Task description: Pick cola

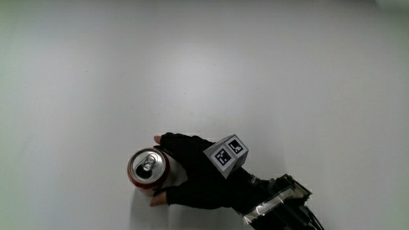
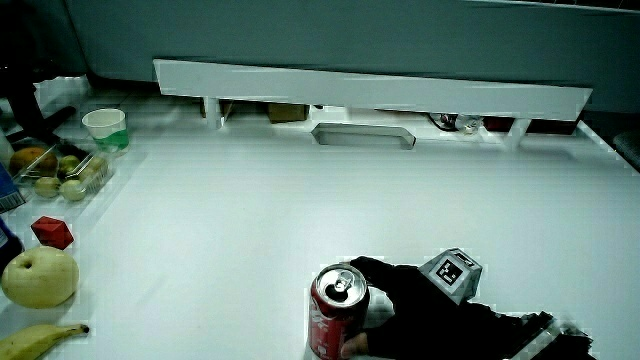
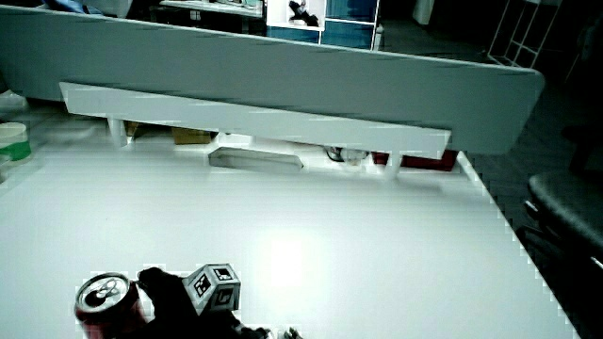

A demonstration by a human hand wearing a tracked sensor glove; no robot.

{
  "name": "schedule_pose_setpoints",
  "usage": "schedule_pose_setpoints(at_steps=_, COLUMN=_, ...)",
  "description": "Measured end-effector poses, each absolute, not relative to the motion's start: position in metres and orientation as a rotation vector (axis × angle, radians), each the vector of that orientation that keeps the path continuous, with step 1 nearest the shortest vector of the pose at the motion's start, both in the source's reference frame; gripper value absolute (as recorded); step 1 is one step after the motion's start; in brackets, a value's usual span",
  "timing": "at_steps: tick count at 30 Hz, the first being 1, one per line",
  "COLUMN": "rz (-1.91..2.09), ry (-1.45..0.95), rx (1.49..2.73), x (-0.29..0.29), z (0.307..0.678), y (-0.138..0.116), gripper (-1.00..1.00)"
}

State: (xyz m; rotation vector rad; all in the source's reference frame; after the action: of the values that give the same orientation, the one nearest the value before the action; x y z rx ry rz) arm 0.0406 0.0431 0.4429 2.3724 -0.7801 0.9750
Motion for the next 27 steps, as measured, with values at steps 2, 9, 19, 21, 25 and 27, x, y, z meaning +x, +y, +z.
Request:
schedule_pose_setpoints(at_steps=2, rz=1.008, ry=-0.772, rx=2.385, x=0.041, z=0.443, y=0.044, gripper=0.63)
schedule_pose_setpoints(at_steps=9, rz=1.072, ry=-0.76, rx=2.4, x=0.04, z=0.445, y=0.047, gripper=1.0)
schedule_pose_setpoints(at_steps=19, rz=1.089, ry=-0.784, rx=2.438, x=0.039, z=0.438, y=0.049, gripper=1.0)
schedule_pose_setpoints(at_steps=21, rz=1.093, ry=-0.791, rx=2.444, x=0.039, z=0.436, y=0.049, gripper=1.0)
schedule_pose_setpoints(at_steps=25, rz=1.12, ry=-0.807, rx=2.455, x=0.039, z=0.426, y=0.048, gripper=1.0)
schedule_pose_setpoints(at_steps=27, rz=1.129, ry=-0.819, rx=2.465, x=0.04, z=0.422, y=0.046, gripper=1.0)
